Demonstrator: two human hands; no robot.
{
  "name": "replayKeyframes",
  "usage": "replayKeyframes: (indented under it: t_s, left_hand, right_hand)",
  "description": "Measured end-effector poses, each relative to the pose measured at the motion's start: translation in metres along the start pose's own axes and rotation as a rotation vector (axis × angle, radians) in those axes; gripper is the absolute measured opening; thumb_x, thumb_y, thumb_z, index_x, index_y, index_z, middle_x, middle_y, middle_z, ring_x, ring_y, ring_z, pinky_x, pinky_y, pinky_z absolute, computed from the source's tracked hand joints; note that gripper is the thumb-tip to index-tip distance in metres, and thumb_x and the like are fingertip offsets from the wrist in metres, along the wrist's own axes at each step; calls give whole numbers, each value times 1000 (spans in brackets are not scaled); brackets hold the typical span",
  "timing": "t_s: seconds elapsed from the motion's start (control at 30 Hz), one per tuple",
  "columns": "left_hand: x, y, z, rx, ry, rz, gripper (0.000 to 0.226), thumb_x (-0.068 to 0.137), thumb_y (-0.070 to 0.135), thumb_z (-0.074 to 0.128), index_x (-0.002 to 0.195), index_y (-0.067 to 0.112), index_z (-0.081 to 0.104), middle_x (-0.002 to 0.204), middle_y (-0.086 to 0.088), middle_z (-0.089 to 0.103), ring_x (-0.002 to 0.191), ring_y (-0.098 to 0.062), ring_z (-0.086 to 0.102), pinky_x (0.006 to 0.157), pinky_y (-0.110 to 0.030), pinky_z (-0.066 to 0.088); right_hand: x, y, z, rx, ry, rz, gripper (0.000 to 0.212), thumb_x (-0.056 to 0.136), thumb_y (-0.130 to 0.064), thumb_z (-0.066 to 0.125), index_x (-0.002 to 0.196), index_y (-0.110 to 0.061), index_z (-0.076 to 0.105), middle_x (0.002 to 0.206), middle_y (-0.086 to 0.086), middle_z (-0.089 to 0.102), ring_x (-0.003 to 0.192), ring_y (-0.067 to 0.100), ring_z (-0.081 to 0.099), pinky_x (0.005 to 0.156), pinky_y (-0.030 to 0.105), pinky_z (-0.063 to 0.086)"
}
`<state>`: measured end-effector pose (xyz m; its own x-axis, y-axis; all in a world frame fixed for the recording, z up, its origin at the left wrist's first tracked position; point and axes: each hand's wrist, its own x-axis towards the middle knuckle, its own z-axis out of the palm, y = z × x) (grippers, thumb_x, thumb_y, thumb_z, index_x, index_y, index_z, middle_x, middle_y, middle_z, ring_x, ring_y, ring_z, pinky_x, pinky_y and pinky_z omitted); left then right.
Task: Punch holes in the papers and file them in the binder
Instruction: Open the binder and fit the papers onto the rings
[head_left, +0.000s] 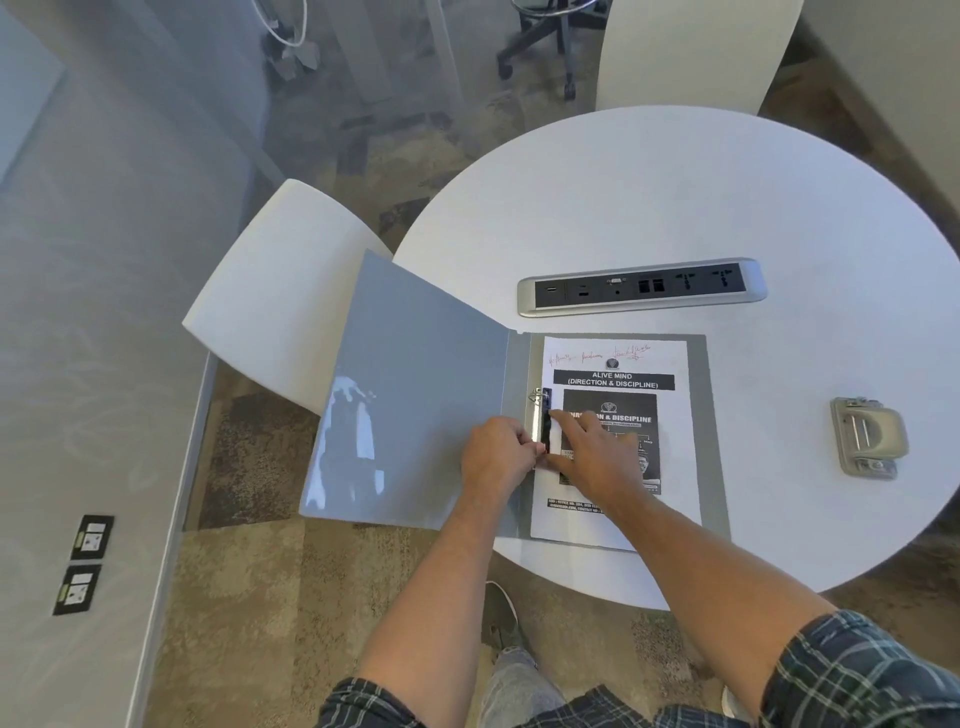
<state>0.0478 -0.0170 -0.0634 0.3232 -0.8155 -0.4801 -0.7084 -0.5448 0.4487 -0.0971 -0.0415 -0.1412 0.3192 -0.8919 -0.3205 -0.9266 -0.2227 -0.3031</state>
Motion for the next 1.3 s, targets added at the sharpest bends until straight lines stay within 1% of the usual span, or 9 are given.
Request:
replayKeyframes:
  t_s: [0.13,0.2,0.27,0.33,0.53,0.67,0.77,1.0,1.3]
  left_hand:
    - [-17,9,-51,424,476,273,49,84,40,74,127,21,63,150,-12,49,146,-34,35,116,-46,27]
    - [-31,0,-95,386,632,75,88,81,54,73,154,25,35,169,-19,12,157,-38,2,119,-55,13]
    - [-44,-11,-140,212,555,-232,115,80,66,71,162,18,6,166,-27,14,155,-41,12,118,-58,19]
    - [-49,-27,-169,-47,388,-315,106,82,67,70,157,10,22,151,-22,47,137,-40,47,108,-51,40]
    - [-87,5,-167,-698,-1,70,53,97,60,53,106,14,78,100,-8,80,78,-30,74,76,-42,58]
    - [-80,37,-88,-289,-214,396,23,100,28,63,119,25,76,129,12,71,116,-6,66,106,-29,47]
    - [-49,33,-27,90,-180,407,54,91,23,70,143,34,58,161,7,38,148,-14,37,117,-24,30]
    - [-47,11,41,500,-147,372,95,87,61,64,161,43,8,172,7,-6,158,-32,-3,123,-45,26]
    - [-63,5,69,576,-34,368,83,96,60,52,163,33,10,173,1,-3,159,-30,-3,126,-45,16]
  right_hand:
    - [-1,3,-6,26,-20,1,79,91,-76,48,157,-38,28,141,-1,52,121,21,60,94,45,44]
    - [-1,5,-9,70,-54,1,78,92,-72,52,158,-39,28,144,-1,50,126,22,58,100,47,41]
    - [-1,7,-12,97,-92,-10,78,92,-70,55,158,-39,28,147,0,48,128,22,57,104,49,40]
    - [1,9,-15,128,-129,-2,78,90,-69,59,157,-41,30,146,-1,48,126,22,58,106,49,39]
    - [-14,35,-60,943,-286,36,65,88,-61,70,141,-25,60,100,-5,68,83,14,71,88,35,59]
    - [-39,70,-104,1409,-384,165,71,96,-68,42,133,-13,66,114,7,74,92,26,73,80,36,58]
    - [-61,97,-125,1570,-369,180,71,100,-69,36,131,-15,70,117,10,74,104,29,70,85,40,54]
    - [-75,139,-92,800,183,335,86,78,-35,87,150,-29,41,122,7,58,103,26,66,80,37,50]
    - [-89,120,-57,-28,-140,111,71,96,-50,56,160,-33,30,170,-2,21,148,27,35,116,37,38]
